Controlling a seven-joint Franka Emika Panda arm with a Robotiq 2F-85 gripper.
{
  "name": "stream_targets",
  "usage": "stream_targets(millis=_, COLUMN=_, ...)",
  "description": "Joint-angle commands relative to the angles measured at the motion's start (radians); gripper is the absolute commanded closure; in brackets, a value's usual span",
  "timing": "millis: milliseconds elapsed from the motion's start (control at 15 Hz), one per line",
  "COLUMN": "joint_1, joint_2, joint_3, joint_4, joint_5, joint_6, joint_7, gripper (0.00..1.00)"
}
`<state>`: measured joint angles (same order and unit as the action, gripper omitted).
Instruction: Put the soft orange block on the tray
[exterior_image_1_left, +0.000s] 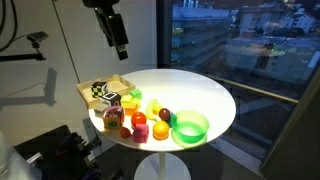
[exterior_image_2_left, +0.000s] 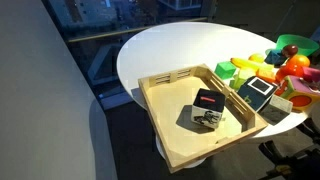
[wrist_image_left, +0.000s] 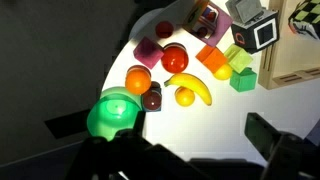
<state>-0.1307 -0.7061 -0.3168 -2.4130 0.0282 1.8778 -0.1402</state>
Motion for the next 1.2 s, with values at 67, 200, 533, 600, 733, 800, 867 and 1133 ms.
stream_targets(millis=67, joint_1=-0.022, joint_2=0.004, joint_3=0.016, joint_4=0.005, joint_5=0.014, joint_6=-0.004, joint_7=-0.013, gripper=0.00)
stream_targets(millis=200, joint_1=-0.022, joint_2=0.003, joint_3=0.016, joint_4=0.005, joint_5=0.014, joint_6=-0.004, joint_7=-0.013, gripper=0.00)
stream_targets(millis=533, joint_1=-0.014, joint_2=0.022, joint_3=0.037, joint_4=0.012, joint_5=0.014, joint_6=-0.007, joint_7=0.000, gripper=0.00)
stream_targets(millis=600, joint_1=-0.010, joint_2=0.030, joint_3=0.048, joint_4=0.015, joint_5=0.012, joint_6=-0.011, joint_7=0.002, gripper=0.00)
stream_targets(millis=733, joint_1=-0.003, joint_2=0.045, joint_3=0.069, joint_4=0.021, joint_5=0.003, joint_6=-0.024, joint_7=-0.003, gripper=0.00)
stream_targets(millis=800, joint_1=-0.001, joint_2=0.054, joint_3=0.080, joint_4=0.023, joint_5=-0.004, joint_6=-0.029, joint_7=-0.004, gripper=0.00)
stream_targets(millis=867, joint_1=0.003, joint_2=0.064, joint_3=0.093, joint_4=0.024, joint_5=-0.014, joint_6=-0.035, joint_7=-0.013, gripper=0.00)
stream_targets(millis=1133, joint_1=0.028, joint_2=0.103, joint_3=0.130, joint_4=0.026, joint_5=-0.045, joint_6=-0.073, joint_7=-0.066, gripper=0.00)
